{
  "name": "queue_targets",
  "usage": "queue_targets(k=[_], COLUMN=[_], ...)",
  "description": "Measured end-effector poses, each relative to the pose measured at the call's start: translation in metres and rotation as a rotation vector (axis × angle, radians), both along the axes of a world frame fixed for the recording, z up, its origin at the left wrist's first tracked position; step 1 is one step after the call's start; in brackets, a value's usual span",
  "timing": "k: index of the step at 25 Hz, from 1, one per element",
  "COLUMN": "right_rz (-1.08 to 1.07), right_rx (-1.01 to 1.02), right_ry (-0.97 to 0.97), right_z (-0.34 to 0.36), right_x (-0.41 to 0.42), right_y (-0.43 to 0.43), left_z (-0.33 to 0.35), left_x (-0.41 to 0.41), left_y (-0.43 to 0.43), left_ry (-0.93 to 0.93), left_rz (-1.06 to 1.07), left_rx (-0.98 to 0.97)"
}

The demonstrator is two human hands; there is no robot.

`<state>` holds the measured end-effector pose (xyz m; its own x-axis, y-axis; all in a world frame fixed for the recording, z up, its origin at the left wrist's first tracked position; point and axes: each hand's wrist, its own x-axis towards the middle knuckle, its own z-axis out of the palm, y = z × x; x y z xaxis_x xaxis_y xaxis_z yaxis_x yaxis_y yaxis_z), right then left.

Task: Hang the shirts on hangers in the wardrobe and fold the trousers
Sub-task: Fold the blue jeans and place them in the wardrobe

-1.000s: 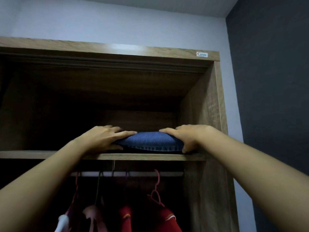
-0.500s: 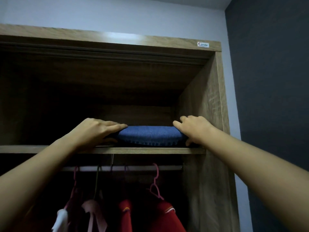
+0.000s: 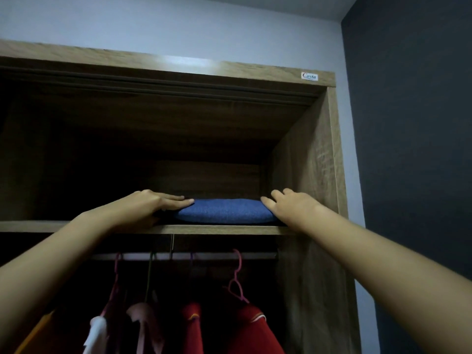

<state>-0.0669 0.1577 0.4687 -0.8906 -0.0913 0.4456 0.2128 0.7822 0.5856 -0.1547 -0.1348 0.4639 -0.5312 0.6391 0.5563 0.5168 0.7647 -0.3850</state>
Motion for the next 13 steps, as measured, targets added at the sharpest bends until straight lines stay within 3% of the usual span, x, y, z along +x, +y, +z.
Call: queue_targets(k=[5, 8, 11, 13], right_rz=[-0.003, -0.015, -0.038, 0.016], right_rx=[-0.032, -0.106, -0.169, -0.181], right_ry=[-0.002, -0.059, -0.097, -0.068], right_z=[-0.013, -0.02, -0.02, -0.022], right_x=[0.014, 0.024, 0.036, 0.045], right_y=[0.001, -0.002, -0.006, -0.011], left_z=[-0.022, -0.033, -0.03, -0.028], left_x=[0.003, 0.01, 0.027, 0.042], left_y=[-0.002, -0.004, -0.01, -0.015], left_ry=[0.203, 0.123, 0.0, 0.068], left_rz=[-0.04, -0.18, -0.058, 0.037], left_rx=[0.173, 0.397, 0.329, 0.311])
